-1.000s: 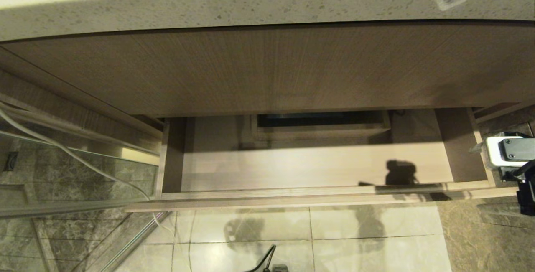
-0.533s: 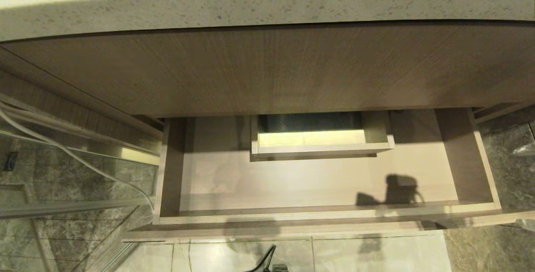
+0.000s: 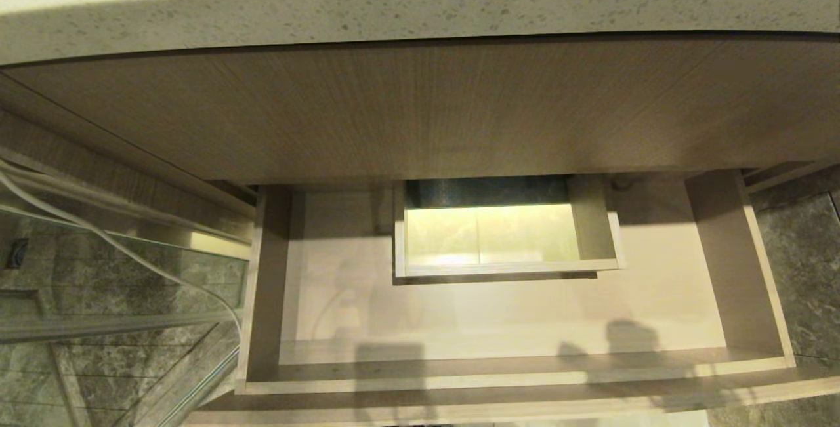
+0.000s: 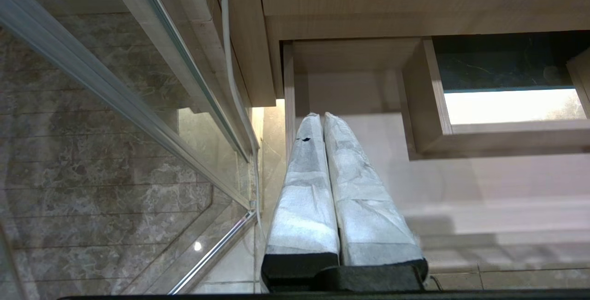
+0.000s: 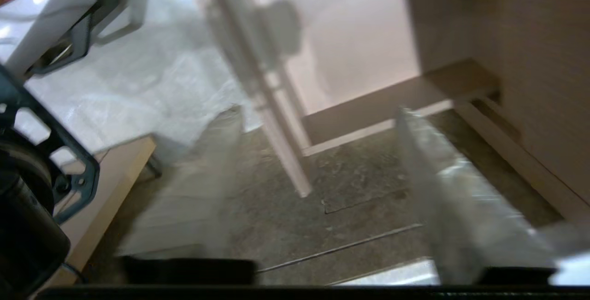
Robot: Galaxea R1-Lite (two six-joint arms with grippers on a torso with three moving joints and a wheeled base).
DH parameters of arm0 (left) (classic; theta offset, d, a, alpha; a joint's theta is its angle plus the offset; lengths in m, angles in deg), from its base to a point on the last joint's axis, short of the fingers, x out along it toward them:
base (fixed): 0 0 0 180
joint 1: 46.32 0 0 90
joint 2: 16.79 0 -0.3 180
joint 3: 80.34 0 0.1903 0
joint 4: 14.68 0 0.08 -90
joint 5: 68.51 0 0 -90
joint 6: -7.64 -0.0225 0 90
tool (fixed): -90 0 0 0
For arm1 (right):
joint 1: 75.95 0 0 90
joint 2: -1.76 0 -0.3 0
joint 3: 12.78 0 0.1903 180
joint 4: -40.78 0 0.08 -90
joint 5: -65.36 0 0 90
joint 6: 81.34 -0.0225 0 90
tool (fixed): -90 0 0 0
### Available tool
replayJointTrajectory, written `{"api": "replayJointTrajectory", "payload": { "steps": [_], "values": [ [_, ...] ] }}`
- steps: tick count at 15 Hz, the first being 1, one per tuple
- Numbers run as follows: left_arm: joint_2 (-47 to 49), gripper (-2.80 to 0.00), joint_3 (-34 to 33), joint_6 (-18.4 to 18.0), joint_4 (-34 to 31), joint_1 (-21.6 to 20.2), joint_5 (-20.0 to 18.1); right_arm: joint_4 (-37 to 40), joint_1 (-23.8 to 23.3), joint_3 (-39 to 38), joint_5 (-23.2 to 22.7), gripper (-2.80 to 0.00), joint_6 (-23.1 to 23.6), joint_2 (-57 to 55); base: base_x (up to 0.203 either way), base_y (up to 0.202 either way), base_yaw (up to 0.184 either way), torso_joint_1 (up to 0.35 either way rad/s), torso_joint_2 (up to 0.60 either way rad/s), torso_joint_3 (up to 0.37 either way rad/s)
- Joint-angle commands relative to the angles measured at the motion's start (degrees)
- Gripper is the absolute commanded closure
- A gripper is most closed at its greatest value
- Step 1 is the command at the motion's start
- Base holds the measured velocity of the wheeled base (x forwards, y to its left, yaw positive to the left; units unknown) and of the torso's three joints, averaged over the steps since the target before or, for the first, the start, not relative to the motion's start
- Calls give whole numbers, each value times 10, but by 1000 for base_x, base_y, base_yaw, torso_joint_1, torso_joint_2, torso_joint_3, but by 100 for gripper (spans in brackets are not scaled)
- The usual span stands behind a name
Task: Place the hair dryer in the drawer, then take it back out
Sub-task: Pick up the hairdryer
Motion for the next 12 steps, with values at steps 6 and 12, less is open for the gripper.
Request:
{"api": "replayJointTrajectory", "payload": {
  "steps": [6,12],
  "values": [
    [0,0,-23,0,1,0,0,13,-4,49,2,0,-39,97,0,0,0,0,0,0],
    [0,0,-23,0,1,0,0,22,-8,101,29,0,-76,119,0,0,0,0,0,0]
  ]
}}
